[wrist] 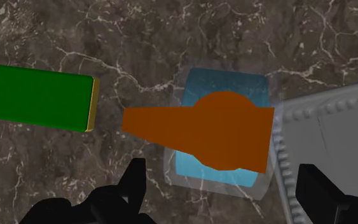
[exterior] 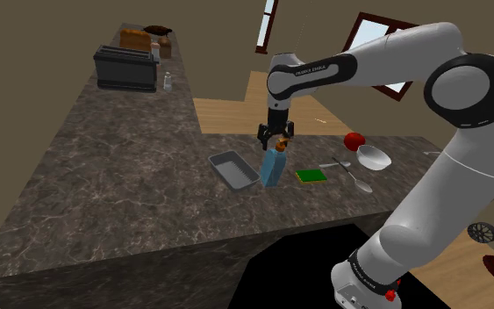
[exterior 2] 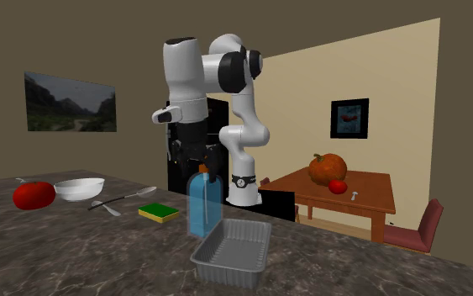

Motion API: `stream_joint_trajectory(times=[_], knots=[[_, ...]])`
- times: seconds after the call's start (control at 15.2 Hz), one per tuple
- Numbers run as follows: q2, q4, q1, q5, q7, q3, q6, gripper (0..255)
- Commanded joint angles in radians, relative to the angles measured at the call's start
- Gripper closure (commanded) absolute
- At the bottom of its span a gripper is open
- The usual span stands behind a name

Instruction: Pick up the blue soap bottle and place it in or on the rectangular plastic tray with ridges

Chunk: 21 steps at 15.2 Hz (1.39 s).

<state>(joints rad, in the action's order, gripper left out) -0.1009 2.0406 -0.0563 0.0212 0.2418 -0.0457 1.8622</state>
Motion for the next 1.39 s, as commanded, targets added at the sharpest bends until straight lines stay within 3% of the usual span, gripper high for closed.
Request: stream_joint_trajectory(times=[0.0,0.59,0.66,1.32], knots=[[-0.002,0.025,-0.002,0.001,-0.002,0.002,0.028,0],[-0.006,0.043,-0.002,0.001,-0.001,0.002,0.049,0],[-0.006,0.043,-0.002,0.001,-0.001,0.002,0.049,255],[0.001,0.037,-0.002,0.001,-0.002,0.002,0.036,255]])
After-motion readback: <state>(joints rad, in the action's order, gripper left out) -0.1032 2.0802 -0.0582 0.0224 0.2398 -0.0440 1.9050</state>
